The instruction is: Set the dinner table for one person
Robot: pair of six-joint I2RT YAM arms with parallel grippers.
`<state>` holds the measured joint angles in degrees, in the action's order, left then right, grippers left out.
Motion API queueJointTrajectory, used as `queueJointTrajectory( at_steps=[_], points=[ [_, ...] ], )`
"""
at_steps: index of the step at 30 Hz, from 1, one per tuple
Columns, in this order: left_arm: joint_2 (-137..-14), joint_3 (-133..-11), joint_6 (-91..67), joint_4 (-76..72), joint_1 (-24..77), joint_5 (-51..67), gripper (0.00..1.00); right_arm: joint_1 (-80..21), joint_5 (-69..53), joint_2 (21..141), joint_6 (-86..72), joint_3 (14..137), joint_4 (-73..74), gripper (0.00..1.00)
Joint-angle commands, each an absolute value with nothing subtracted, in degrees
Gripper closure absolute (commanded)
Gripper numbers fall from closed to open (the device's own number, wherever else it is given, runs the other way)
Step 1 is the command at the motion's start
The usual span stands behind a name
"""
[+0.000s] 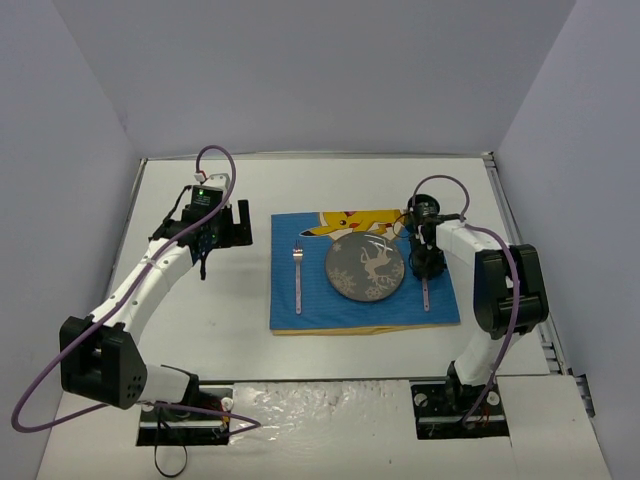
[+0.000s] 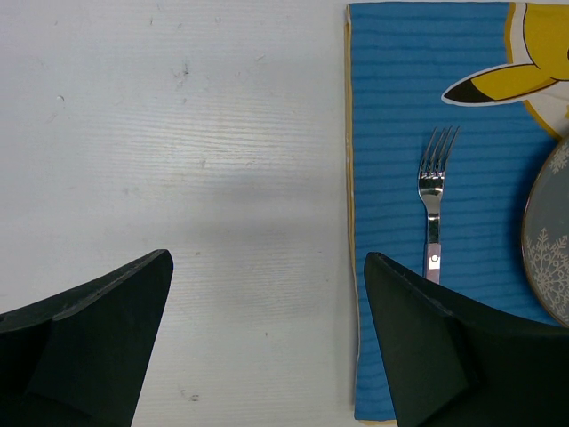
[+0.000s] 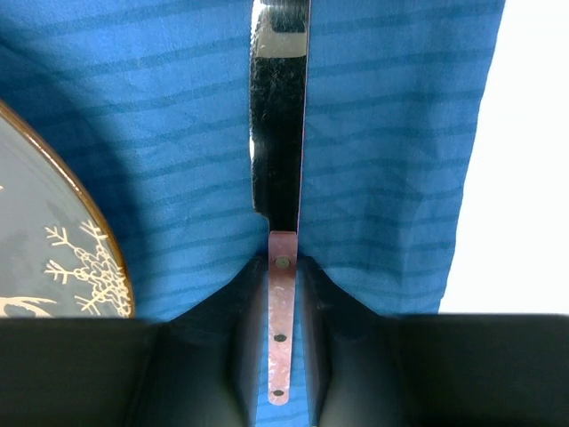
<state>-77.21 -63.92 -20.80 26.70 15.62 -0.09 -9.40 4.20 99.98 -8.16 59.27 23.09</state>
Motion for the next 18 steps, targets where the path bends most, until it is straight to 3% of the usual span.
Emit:
queueJointTrajectory(
  at_steps=[1, 3, 9, 18],
  points=[
    [-76.2, -65.51, -20.99, 25.12, 15.04, -0.16, 0.14, -10.2, 4.31, 95.86, -8.03, 61.51, 25.68, 0.67],
    [-76.04, -66.69, -21.81, 26.18, 15.11, -0.01, 0.14, -10.2, 3.41, 93.13, -8.73, 62.09, 25.91, 0.63],
    [-73.19, -72.91, -21.3, 33.3, 14.98, -0.98, 0.12, -9.08, 6.14, 79.82, -9.36, 67.95, 26.29, 0.3],
    [-62.9, -80.84, -18.61, 42.82, 14.5, -8.34, 0.04, -5.13, 18.31, 62.93, -3.92, 78.78, 26.28, 0.01]
  ],
)
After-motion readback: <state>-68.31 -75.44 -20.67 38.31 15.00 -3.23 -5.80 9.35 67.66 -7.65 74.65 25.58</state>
